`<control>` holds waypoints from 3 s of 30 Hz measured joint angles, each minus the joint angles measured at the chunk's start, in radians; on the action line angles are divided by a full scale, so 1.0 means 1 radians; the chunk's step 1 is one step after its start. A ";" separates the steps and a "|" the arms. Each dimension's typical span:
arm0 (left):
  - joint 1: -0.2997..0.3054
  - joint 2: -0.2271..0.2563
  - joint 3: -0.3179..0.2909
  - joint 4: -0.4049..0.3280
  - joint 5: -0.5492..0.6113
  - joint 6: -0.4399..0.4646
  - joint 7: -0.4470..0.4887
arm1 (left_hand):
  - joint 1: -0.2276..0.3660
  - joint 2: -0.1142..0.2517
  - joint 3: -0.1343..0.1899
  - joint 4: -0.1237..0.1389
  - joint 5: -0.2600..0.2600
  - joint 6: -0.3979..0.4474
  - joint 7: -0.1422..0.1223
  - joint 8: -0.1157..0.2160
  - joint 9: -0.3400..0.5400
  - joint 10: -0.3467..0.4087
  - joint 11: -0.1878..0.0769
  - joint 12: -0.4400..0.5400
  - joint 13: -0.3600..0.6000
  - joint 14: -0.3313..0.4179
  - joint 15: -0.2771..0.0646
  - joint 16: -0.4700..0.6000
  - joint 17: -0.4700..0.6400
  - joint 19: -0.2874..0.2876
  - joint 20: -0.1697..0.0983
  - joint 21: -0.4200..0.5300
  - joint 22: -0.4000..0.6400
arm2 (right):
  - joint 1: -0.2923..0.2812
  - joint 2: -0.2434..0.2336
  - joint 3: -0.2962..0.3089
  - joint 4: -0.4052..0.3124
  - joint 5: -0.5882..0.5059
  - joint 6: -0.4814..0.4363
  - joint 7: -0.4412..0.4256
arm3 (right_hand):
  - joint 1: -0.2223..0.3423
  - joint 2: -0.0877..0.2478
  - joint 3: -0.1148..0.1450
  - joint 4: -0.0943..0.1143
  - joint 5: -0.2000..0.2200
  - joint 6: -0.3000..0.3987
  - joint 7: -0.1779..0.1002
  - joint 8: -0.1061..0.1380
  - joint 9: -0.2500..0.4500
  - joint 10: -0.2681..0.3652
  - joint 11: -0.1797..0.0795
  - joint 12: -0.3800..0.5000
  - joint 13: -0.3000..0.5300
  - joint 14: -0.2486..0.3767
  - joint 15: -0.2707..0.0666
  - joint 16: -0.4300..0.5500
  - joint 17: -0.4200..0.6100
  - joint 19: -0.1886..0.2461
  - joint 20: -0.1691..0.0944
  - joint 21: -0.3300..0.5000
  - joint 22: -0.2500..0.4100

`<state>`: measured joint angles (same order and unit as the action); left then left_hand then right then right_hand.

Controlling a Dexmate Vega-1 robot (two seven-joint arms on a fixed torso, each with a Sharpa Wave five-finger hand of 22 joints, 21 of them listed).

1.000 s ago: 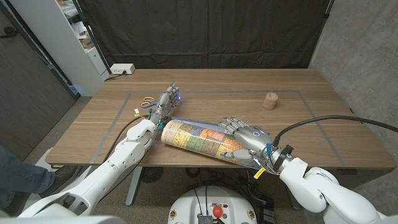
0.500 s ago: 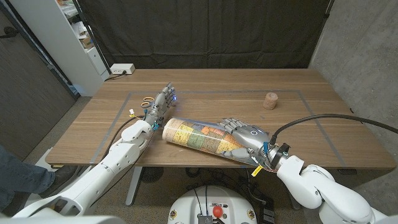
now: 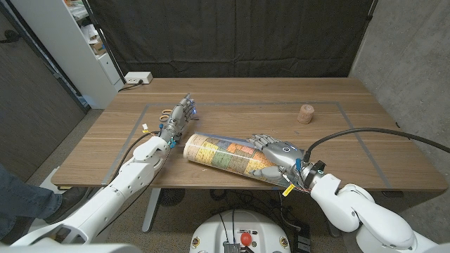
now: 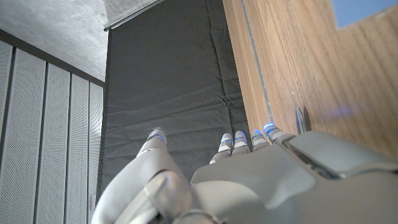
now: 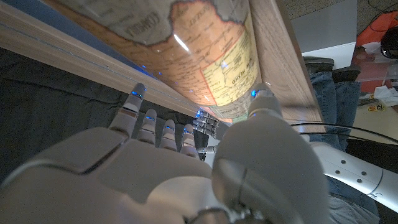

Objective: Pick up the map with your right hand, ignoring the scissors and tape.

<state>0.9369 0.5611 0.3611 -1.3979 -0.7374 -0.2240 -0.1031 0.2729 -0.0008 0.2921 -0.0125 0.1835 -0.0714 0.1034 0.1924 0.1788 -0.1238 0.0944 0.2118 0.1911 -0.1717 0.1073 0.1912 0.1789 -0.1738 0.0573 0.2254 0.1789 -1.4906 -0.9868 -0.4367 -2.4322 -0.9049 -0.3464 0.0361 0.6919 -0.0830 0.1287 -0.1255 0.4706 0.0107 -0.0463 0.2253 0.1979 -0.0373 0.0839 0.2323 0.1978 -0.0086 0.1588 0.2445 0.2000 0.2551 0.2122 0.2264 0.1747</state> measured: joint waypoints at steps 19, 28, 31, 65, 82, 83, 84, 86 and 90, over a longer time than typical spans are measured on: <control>0.014 0.006 -0.009 -0.009 -0.008 -0.001 0.006 | 0.000 0.000 0.000 0.000 0.000 0.000 0.000 0.000 0.000 0.000 0.000 0.000 0.000 0.000 0.000 0.000 0.000 0.000 0.000 -0.004 0.000 | 0.031 -0.004 -0.030 0.012 0.022 -0.038 0.025 | 0.000 0.000 0.000 0.000 0.000 0.000 0.000 -0.004 0.000 0.004 -0.004 0.000 0.000 0.005 -0.005 -0.001 0.000 0.018 0.004 0.000 0.000; 0.015 0.005 -0.009 0.002 -0.011 -0.002 0.002 | 0.000 0.000 -0.004 -0.004 0.000 0.000 0.000 0.000 0.000 0.000 0.000 0.000 0.000 0.000 0.000 0.000 0.005 0.005 0.005 -0.004 0.000 | 0.055 -0.009 -0.051 0.006 0.024 -0.062 0.067 | 0.000 0.000 0.000 0.000 0.000 0.000 0.000 -0.004 0.000 0.012 -0.002 0.000 0.000 0.015 -0.004 -0.001 0.000 0.028 0.000 0.000 0.000; 0.013 0.003 -0.009 0.006 -0.011 -0.002 -0.001 | 0.000 0.000 -0.004 -0.004 0.000 0.000 0.000 0.000 0.000 0.000 0.000 0.000 0.000 0.000 0.000 0.000 0.005 0.005 0.005 -0.004 0.000 | 0.061 -0.010 -0.056 0.003 0.022 -0.070 0.081 | 0.000 0.000 -0.003 0.003 0.000 0.000 0.000 -0.004 0.000 0.012 -0.002 0.000 0.000 0.016 -0.005 -0.001 0.000 0.032 0.004 0.000 0.000; -0.043 -0.021 0.012 0.056 -0.004 0.009 -0.021 | -0.005 0.005 -0.004 -0.004 0.000 0.000 0.000 0.000 0.000 0.000 0.000 0.000 0.000 0.000 0.000 0.000 0.005 0.000 0.011 -0.008 0.000 | 0.130 -0.010 -0.103 0.009 0.013 -0.160 0.188 | 0.010 0.011 -0.007 0.007 0.000 0.018 -0.018 -0.008 0.000 0.116 -0.009 0.019 0.005 0.151 -0.011 0.039 0.002 0.125 0.004 0.008 0.000; -0.055 -0.031 0.020 0.066 0.001 0.013 -0.024 | -0.005 0.005 -0.003 -0.011 0.000 0.000 0.000 0.000 0.000 0.000 0.000 0.000 0.000 0.001 0.008 0.000 0.005 -0.002 0.020 -0.008 0.000 | 0.157 0.003 -0.135 0.015 -0.015 -0.214 0.225 | 0.053 0.038 -0.003 0.003 -0.012 0.123 -0.050 0.018 0.009 0.208 -0.014 0.039 0.023 0.266 -0.042 0.064 0.005 0.331 -0.002 0.062 0.004; -0.056 -0.032 0.020 0.066 0.001 0.013 -0.024 | -0.005 0.005 -0.003 -0.011 0.000 0.000 0.000 0.000 0.000 0.000 0.000 0.000 0.000 0.001 0.008 0.000 0.005 -0.002 0.020 -0.008 0.000 | 0.159 0.004 -0.137 0.016 -0.017 -0.216 0.226 | 0.065 0.039 0.000 0.000 -0.016 0.130 -0.050 0.020 0.009 0.210 -0.016 0.039 0.027 0.273 -0.042 0.064 0.007 0.344 -0.003 0.064 0.004; -0.056 -0.032 0.020 0.066 0.001 0.013 -0.024 | -0.005 0.005 -0.003 -0.011 0.000 0.000 0.000 0.000 0.000 0.000 0.000 0.000 0.000 0.001 0.008 0.000 0.005 -0.002 0.020 -0.008 0.000 | 0.160 0.005 -0.139 0.016 -0.019 -0.219 0.227 | 0.068 0.042 0.003 -0.003 -0.017 0.134 -0.052 0.020 0.010 0.218 -0.017 0.039 0.028 0.278 -0.044 0.064 0.007 0.358 -0.004 0.067 0.004; -0.056 -0.033 0.021 0.067 0.002 0.014 -0.024 | -0.005 0.005 -0.003 -0.011 0.000 0.000 0.000 0.000 0.000 0.000 0.000 0.000 0.000 0.001 0.008 0.000 0.005 0.000 0.022 -0.008 0.000 | 0.162 0.007 -0.142 0.018 -0.022 -0.223 0.232 | 0.082 0.045 0.007 -0.007 -0.023 0.138 -0.056 0.020 0.014 0.230 -0.019 0.046 0.033 0.293 -0.048 0.071 0.007 0.384 -0.006 0.072 0.004; -0.057 -0.033 0.022 0.067 0.002 0.014 -0.024 | -0.005 0.005 -0.003 -0.011 0.000 0.000 0.000 0.000 0.000 0.000 0.000 0.000 0.000 0.001 0.008 0.000 0.005 0.002 0.024 -0.015 0.000 | 0.169 0.011 -0.150 0.021 -0.028 -0.231 0.242 | 0.110 0.060 0.017 -0.017 -0.036 0.143 -0.061 0.020 0.019 0.245 -0.023 0.053 0.042 0.323 -0.057 0.077 0.007 0.435 -0.008 0.081 0.004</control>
<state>0.8798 0.5280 0.3828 -1.3312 -0.7354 -0.2099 -0.1272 0.2676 0.0045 0.2892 -0.0239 0.1835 -0.0714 0.1035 0.1924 0.1788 -0.1239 0.0944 0.2118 0.1911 -0.1708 0.1153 0.1912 0.1838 -0.1720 0.0811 0.2107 0.1789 -1.3220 -0.9758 -0.5871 -2.4112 -0.9326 -0.5773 0.2776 0.8019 -0.0228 0.1454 -0.1421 0.4347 0.1541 -0.1072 0.2451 0.2166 0.2074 0.0608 0.2853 0.2402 0.3140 0.1019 0.3214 0.2073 0.6896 0.2040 0.3076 0.1789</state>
